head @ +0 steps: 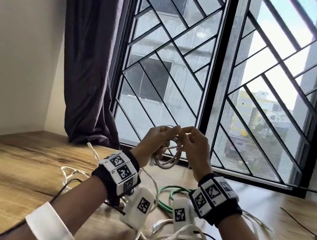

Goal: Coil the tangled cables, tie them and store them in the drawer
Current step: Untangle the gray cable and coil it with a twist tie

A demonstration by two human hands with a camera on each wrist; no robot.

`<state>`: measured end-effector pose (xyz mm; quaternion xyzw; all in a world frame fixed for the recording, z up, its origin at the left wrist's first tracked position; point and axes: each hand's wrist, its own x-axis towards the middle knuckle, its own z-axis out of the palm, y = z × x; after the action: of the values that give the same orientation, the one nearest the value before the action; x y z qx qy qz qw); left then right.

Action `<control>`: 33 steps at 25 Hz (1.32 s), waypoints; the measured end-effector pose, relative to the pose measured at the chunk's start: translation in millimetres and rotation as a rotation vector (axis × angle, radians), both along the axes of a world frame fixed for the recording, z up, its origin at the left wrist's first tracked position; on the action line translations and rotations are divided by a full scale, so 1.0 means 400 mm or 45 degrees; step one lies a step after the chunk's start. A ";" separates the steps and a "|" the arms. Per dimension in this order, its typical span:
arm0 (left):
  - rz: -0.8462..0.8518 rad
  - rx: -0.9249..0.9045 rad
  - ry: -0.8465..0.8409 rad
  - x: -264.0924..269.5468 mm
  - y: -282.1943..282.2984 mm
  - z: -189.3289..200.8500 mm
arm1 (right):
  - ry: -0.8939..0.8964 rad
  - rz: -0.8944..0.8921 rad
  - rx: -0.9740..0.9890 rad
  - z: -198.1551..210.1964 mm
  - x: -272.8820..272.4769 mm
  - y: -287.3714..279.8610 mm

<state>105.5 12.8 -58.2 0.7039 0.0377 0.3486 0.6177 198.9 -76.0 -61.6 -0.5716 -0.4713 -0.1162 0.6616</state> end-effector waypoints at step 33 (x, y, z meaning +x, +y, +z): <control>-0.043 -0.313 -0.154 0.006 0.027 -0.008 | 0.096 0.125 0.059 0.001 -0.021 -0.015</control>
<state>108.0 23.5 -61.5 0.6010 0.0308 0.3728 0.7063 190.4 -82.0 -61.3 -0.5363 -0.4707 -0.0728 0.6968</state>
